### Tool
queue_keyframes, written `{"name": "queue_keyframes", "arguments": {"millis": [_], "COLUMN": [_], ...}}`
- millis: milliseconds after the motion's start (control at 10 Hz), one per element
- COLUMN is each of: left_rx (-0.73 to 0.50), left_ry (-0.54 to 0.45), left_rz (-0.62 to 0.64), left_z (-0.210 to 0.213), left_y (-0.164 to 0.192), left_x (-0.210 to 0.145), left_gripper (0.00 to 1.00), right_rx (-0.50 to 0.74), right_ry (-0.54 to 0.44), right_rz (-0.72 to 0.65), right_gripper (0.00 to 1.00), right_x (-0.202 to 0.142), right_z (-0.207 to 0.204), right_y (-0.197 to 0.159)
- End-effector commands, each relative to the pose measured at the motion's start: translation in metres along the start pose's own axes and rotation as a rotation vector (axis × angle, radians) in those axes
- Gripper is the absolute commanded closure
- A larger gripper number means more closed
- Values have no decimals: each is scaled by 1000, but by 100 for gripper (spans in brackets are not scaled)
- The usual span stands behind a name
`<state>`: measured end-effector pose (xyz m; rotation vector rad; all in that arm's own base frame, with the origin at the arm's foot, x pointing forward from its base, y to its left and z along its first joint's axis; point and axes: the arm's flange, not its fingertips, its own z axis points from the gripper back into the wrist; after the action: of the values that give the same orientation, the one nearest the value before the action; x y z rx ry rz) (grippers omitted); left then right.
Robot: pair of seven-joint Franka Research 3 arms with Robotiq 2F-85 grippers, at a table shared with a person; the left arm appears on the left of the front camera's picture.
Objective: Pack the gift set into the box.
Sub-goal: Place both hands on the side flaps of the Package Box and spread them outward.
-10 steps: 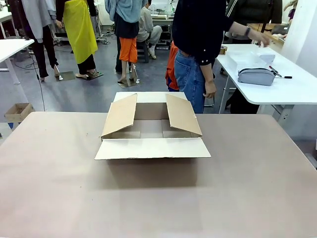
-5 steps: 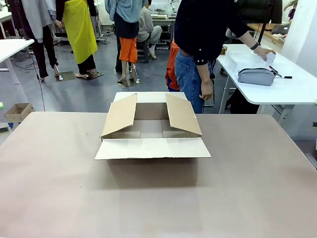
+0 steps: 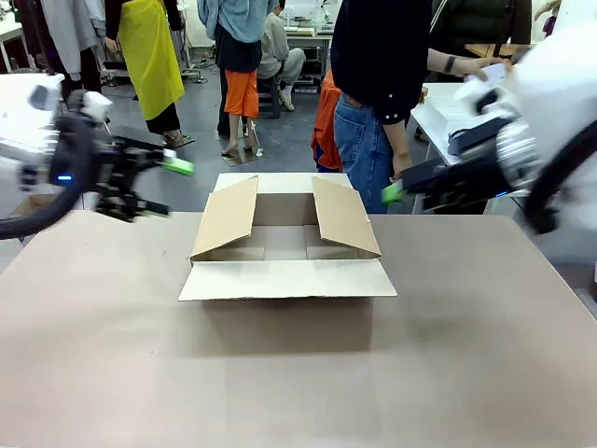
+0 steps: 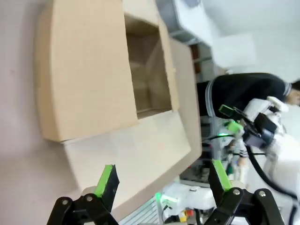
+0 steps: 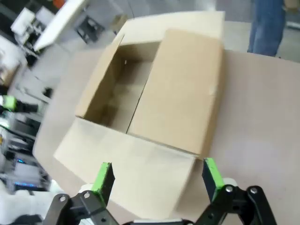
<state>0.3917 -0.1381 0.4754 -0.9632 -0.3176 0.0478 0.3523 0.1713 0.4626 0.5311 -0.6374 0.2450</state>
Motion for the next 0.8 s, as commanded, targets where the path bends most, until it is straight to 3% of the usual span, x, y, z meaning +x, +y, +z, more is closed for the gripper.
{"name": "queue_keyframes", "arguments": {"millis": [0,100,200,300,500,700], "left_rx": [102,70,54,54,69,296], "left_ry": [-11,-51,6,6,-5,71], "left_rz": [25,12,0,0,5,-69], "left_z": [-18,-9,-26,-26,-32,-49], "left_y": [5,6,-9,-9,-5,-40], "left_x": [28,29,5,5,15,22], "left_gripper": [0,0,0,0,0,0], "right_rx": [-34,-49,-88,-54,-54,-54], "right_ry": [-85,-105,-240,-26,-26,-26], "right_rz": [90,128,97,101,101,101], "right_gripper": [0,0,0,0,0,0], "right_x": [-35,-51,-52,-30,-30,-30], "right_z": [-42,-39,-15,-37,-37,-37], "right_y": [0,3,-4,30,30,30]}}
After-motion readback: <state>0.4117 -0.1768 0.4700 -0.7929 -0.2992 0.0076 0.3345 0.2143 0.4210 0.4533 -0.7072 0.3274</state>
